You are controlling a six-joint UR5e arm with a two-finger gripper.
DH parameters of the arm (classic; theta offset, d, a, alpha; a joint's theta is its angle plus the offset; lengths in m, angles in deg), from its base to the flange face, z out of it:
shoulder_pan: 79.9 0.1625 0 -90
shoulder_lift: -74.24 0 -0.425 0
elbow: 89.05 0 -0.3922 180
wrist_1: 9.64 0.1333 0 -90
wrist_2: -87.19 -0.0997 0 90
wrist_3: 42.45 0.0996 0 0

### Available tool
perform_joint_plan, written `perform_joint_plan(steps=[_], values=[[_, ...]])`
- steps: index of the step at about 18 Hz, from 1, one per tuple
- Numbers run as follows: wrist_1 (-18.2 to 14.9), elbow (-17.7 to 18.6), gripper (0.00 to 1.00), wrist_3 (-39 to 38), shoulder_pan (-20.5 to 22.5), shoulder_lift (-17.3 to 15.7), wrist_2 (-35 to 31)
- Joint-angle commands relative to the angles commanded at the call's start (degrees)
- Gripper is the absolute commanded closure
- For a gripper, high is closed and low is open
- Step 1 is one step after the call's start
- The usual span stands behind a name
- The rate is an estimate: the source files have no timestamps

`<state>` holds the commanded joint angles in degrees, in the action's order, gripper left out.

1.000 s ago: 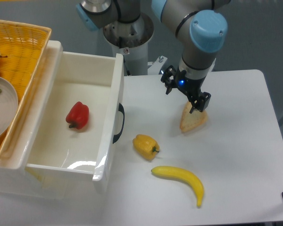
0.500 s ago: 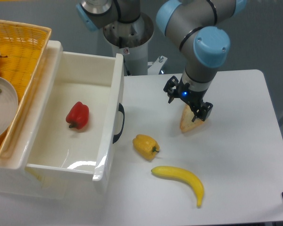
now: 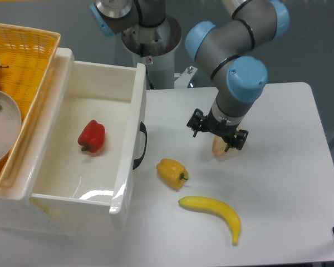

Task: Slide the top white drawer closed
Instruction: 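Move the gripper away from the bread slice toward the open drawer, then lower the gripper against the drawer front beside its black handle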

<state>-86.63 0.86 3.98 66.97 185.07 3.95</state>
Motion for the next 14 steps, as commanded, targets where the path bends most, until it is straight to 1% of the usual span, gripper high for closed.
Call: perform_joint_plan(steps=[1, 4, 7, 10, 14], values=[[0.2, 0.0, 0.00, -1.5, -0.2, 0.4, 1.1], [0.3, 0.6, 0.00, -2.3, -0.9, 0.6, 2.2], [0.1, 0.6, 0.00, -3.5, -1.1, 1.4, 4.8], [0.0, 0.9, 0.00, -5.4, -1.7, 2.3, 4.9], [0.0, 0.6, 0.00, -5.6, -2.6, 2.6, 5.5]])
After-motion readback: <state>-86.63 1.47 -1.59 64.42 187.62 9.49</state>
